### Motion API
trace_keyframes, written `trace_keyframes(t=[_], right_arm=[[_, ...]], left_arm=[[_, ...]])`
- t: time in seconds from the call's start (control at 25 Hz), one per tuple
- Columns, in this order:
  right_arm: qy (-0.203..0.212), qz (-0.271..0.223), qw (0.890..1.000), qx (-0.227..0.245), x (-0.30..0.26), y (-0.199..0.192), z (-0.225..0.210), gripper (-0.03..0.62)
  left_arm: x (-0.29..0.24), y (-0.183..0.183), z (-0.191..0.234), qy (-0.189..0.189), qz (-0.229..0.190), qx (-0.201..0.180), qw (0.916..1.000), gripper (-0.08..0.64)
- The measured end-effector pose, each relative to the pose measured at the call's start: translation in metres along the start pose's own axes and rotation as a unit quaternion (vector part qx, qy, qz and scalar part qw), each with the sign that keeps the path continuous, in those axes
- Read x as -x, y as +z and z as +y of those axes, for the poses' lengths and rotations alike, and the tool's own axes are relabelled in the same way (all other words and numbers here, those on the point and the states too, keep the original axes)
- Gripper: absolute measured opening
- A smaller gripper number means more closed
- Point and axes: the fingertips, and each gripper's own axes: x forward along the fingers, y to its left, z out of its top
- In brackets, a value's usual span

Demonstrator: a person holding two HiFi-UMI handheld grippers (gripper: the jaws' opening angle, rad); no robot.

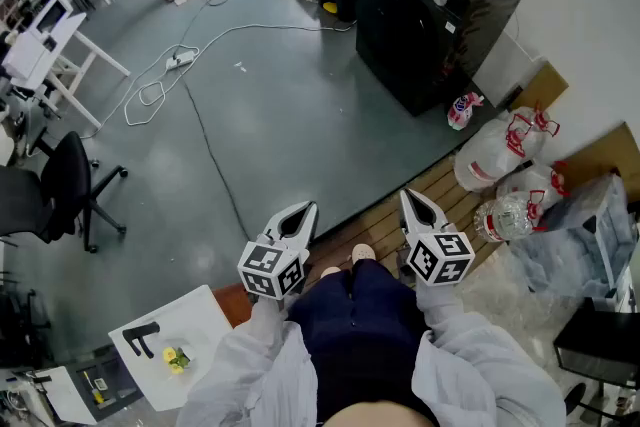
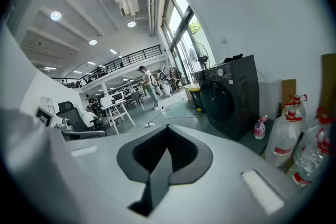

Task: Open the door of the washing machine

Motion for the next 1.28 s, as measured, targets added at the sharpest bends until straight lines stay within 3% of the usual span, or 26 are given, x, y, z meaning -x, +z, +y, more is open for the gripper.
trace_keyframes(t=[0.36, 0.56, 0.6, 0.68, 0.72, 0.96, 1.28], right_arm=[[-0.029, -0.014, 0.999, -0.018, 0.02, -0.015, -0.004, 0.006], [-0.036, -0.016, 0.999, -0.017, 0.022, -0.017, -0.002, 0.006], [-0.034, -0.019, 0.999, -0.019, 0.023, -0.018, 0.0, 0.006], [-0.03, -0.019, 0.999, -0.021, 0.023, -0.021, 0.003, 0.006], [-0.029, -0.016, 0.999, -0.021, 0.022, -0.024, 0.004, 0.006], [-0.024, -0.004, 0.999, -0.03, 0.002, -0.022, 0.007, 0.006], [-0.017, 0.014, 0.999, -0.029, -0.07, 0.005, -0.013, 0.006]], left_arm=[[0.018, -0.016, 0.0, -0.005, 0.005, -0.006, 1.0, -0.002], [0.023, -0.013, 0.003, 0.014, -0.011, -0.003, 0.9998, -0.002], [0.024, -0.013, 0.003, 0.014, -0.012, -0.002, 0.9998, 0.012], [0.024, -0.019, 0.004, 0.007, -0.005, 0.005, 0.9999, 0.15], [0.024, -0.022, 0.007, 0.008, -0.001, 0.009, 0.9999, 0.174], [0.019, -0.021, 0.03, 0.023, 0.002, 0.025, 0.9994, 0.247], [-0.042, 0.017, 0.074, 0.019, -0.007, 0.033, 0.9993, 0.237]])
